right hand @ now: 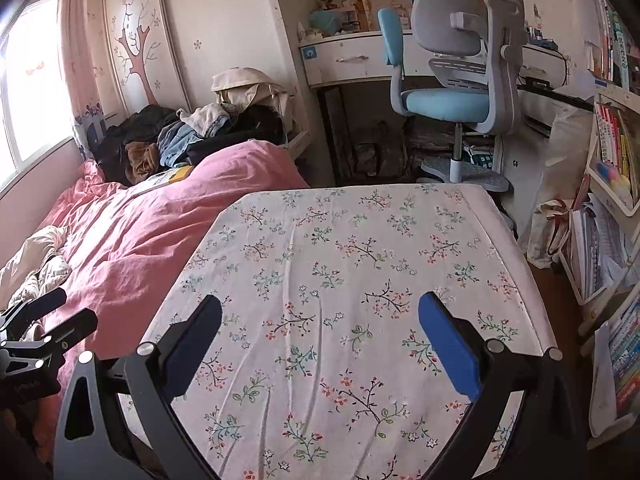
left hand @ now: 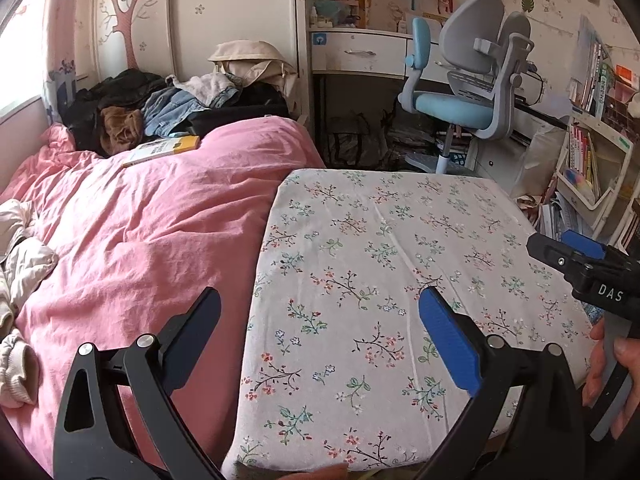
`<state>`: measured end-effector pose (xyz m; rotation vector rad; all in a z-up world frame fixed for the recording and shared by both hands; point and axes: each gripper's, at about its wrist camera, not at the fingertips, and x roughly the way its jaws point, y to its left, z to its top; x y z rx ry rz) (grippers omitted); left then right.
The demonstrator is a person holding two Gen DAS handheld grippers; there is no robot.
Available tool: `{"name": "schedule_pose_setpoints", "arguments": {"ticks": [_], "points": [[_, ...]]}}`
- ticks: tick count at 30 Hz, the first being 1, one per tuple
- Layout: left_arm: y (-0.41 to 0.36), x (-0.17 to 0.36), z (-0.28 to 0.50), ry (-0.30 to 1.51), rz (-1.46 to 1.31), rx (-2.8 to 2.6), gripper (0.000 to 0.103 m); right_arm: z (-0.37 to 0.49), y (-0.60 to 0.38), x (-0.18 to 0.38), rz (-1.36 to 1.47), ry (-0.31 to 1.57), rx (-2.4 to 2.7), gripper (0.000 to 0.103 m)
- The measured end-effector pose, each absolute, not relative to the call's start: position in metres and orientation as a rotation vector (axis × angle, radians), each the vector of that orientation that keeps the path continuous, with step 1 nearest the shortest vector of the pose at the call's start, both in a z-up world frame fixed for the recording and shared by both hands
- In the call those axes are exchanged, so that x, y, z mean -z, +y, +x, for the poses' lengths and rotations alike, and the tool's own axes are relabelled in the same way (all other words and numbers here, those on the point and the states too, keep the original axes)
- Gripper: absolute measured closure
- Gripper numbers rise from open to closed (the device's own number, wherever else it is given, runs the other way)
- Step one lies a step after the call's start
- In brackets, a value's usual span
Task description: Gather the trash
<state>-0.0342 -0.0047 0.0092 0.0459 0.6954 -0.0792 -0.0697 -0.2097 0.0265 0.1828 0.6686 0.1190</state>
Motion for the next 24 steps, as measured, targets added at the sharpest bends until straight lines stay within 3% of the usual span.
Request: {"name": "schedule_pose_setpoints", "arguments": {"ticks": [24], "points": [[0.0049,-0.0147,-0.0359,0.647,0.019,0.028,0.007,-0.0706,-0.2093,-0.0254,0.183,0.669,-0.118,0.008]]}}
